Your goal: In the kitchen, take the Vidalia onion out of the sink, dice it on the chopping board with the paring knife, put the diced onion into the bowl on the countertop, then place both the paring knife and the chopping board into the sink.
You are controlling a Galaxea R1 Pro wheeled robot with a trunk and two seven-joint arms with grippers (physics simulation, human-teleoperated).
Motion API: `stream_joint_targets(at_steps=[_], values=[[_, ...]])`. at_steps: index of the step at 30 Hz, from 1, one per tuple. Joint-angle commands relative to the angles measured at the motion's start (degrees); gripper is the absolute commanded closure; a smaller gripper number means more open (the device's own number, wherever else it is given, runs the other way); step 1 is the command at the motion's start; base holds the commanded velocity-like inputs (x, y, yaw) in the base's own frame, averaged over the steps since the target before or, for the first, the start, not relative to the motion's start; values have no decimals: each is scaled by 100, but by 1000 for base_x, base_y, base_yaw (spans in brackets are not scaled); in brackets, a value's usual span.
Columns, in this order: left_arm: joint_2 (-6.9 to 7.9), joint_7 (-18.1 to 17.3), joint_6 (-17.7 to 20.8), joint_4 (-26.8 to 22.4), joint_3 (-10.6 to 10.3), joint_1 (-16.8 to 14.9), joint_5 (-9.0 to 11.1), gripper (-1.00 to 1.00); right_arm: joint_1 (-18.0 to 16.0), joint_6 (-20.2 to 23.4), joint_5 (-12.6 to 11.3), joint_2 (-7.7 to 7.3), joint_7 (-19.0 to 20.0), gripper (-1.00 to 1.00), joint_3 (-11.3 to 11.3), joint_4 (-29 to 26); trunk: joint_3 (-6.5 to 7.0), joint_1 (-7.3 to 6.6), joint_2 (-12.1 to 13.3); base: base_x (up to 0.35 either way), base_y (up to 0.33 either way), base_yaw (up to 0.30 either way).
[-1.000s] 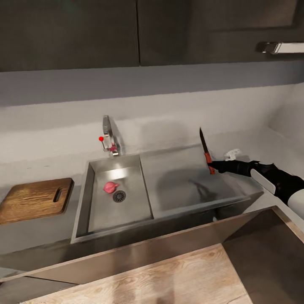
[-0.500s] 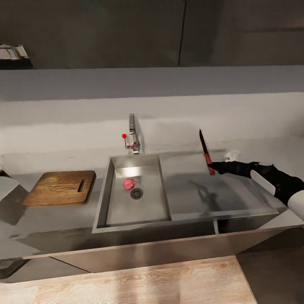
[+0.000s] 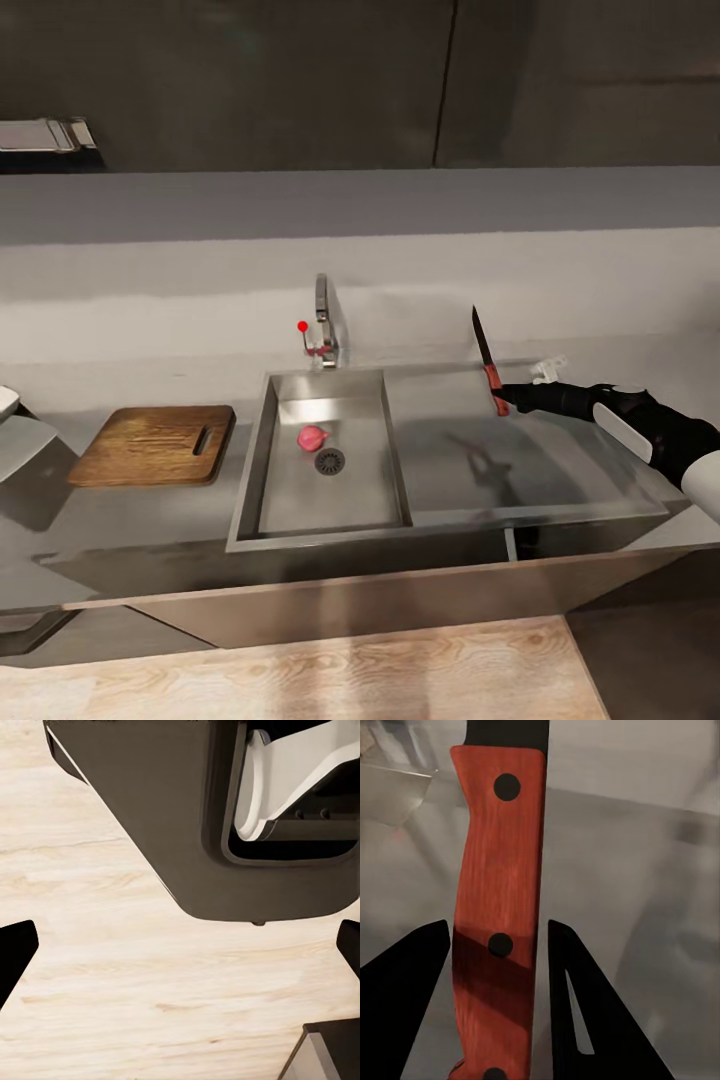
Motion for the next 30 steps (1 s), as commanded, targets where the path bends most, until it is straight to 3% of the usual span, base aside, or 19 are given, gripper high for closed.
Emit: stream_joint_targets(at_steps=[1,5,30], values=[[0,-4,-8,-10,1,3,3,-100,-9,34,-61,-6,-1,100,26,-6,-8,3,-10,0,0,0],[0,-4,-8,-11,1,3,4,-100,-9,33,-62,-6,-1,100,26,-6,-8,3,-10,0,0,25],[0,-4,-8,-9,1,3,3,-100,-9,-166,-62,-6,-9,100,18,-6,-18,3,-10,0,0,203]])
